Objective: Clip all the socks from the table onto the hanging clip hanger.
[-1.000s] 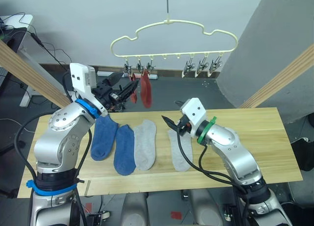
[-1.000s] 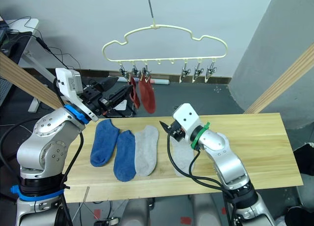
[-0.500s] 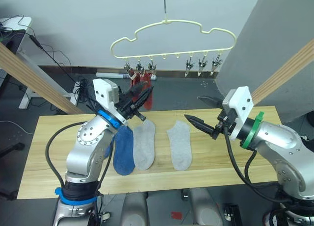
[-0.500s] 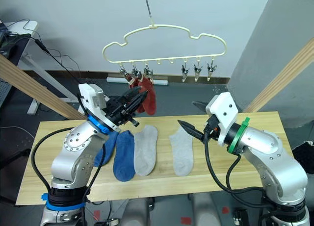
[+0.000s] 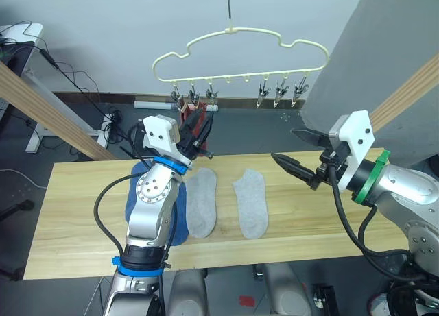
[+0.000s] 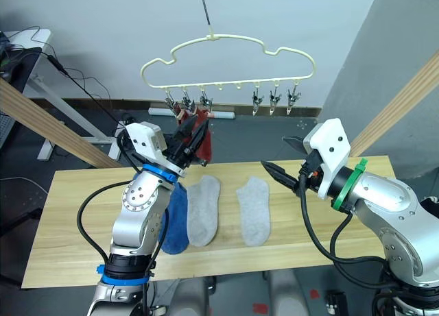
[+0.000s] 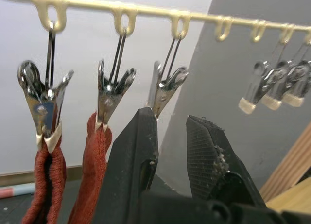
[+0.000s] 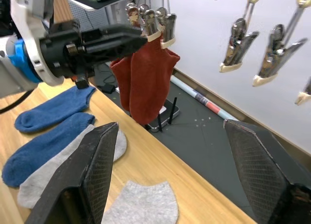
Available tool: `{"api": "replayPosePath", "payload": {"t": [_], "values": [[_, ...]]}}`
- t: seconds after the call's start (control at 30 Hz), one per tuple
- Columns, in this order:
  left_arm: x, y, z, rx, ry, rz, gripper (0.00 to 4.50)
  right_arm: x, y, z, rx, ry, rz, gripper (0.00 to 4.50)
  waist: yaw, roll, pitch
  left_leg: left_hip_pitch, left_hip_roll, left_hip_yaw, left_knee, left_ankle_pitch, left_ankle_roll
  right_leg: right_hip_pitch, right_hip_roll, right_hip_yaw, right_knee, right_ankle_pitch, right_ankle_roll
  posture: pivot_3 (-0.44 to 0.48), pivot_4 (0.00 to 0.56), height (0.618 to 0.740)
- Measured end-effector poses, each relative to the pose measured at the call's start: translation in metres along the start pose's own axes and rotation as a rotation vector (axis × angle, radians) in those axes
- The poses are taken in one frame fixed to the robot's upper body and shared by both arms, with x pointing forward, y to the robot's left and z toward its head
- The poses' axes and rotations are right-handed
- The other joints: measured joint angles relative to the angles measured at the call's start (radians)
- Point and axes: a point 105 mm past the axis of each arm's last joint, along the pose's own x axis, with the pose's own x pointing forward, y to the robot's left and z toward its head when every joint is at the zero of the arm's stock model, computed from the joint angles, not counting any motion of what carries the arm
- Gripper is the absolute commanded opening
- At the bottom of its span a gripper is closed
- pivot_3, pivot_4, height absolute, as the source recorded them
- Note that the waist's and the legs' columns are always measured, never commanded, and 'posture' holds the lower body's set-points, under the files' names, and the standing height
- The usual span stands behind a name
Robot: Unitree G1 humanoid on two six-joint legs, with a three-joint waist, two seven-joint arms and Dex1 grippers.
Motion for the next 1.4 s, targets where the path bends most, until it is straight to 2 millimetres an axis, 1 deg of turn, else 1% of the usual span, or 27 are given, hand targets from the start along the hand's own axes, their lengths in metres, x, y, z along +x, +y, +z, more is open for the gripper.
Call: {"api": "replayPosePath", "payload": {"t": [0.13,0.2,0.27,0.33,0.4,0.5,0.6,0.77,1.17,1.4], "values": [[0.003,0.001,0.0,-0.007,-0.005,0.012,1.25,0.0,0.0,0.001,-0.005,0.003,-0.001,3.64,-0.001,0.0,0.0,0.0,0.0,0.0,0.0,0.0,0.0,0.0,0.0,0.0,0.0,0.0,0.0,-0.178,0.353,0.74],[0.014,0.001,-0.004,-0.022,-0.004,0.017,1.25,0.0,0.001,0.005,-0.008,-0.005,0.009,3.64,0.0,0.0,0.0,0.0,0.0,-0.001,0.002,0.0,0.0,0.0,0.0,-0.001,0.001,0.0,0.001,-0.184,0.353,0.74],[0.023,-0.001,0.0,-0.026,-0.028,0.012,1.25,0.0,0.001,0.009,-0.018,-0.015,0.016,3.64,-0.001,0.0,0.0,-0.001,0.0,-0.001,0.003,0.0,0.0,0.001,0.0,0.0,0.0,0.0,0.002,-0.189,0.351,0.74],[0.028,-0.001,0.003,-0.028,-0.044,0.015,1.25,0.0,0.001,0.01,-0.018,-0.014,0.017,3.64,-0.003,0.0,0.0,0.0,0.0,0.0,0.003,0.0,0.0,0.002,0.0,0.0,0.0,0.001,0.001,-0.19,0.35,0.74],[0.031,0.001,-0.001,-0.037,-0.04,0.032,1.25,-0.001,0.0,0.01,-0.025,-0.006,0.014,3.64,-0.003,0.0,0.0,0.0,0.0,-0.001,0.003,0.0,0.0,0.002,0.0,0.0,0.0,0.001,0.001,-0.19,0.35,0.74],[0.031,0.003,-0.006,-0.045,-0.026,0.038,1.25,-0.003,-0.003,0.011,-0.027,-0.009,0.004,3.64,-0.004,0.0,0.0,0.0,0.0,-0.001,0.003,0.0,0.0,0.002,0.0,0.0,0.0,0.001,0.001,-0.193,0.349,0.74],[0.033,0.002,-0.007,-0.05,-0.026,0.038,1.25,-0.004,-0.002,0.012,-0.023,-0.013,0.011,3.64,-0.005,0.0,0.0,0.0,0.0,-0.001,0.004,0.0,0.0,0.002,0.0,0.0,0.0,0.001,0.001,-0.192,0.348,0.74],[0.039,0.005,0.003,-0.052,-0.064,0.062,1.25,-0.003,0.005,0.018,-0.007,-0.049,0.057,3.64,-0.007,0.0,0.0,0.0,0.0,-0.001,0.007,0.0,0.0,0.003,0.0,0.0,0.0,0.001,0.002,-0.191,0.348,0.74],[0.042,0.006,0.009,-0.065,-0.087,0.082,1.25,-0.006,0.003,0.013,0.003,-0.035,0.06,3.64,-0.007,0.0,0.0,-0.001,0.0,-0.001,0.008,0.0,0.0,0.003,0.0,0.0,0.001,0.001,0.002,-0.192,0.35,0.74],[0.043,0.005,0.01,-0.066,-0.091,0.081,1.25,-0.006,0.005,0.016,0.006,-0.053,0.069,3.64,-0.007,0.0,0.0,-0.001,0.0,-0.001,0.008,0.0,0.0,0.003,0.0,0.0,0.001,0.001,0.002,-0.19,0.35,0.74]]}}
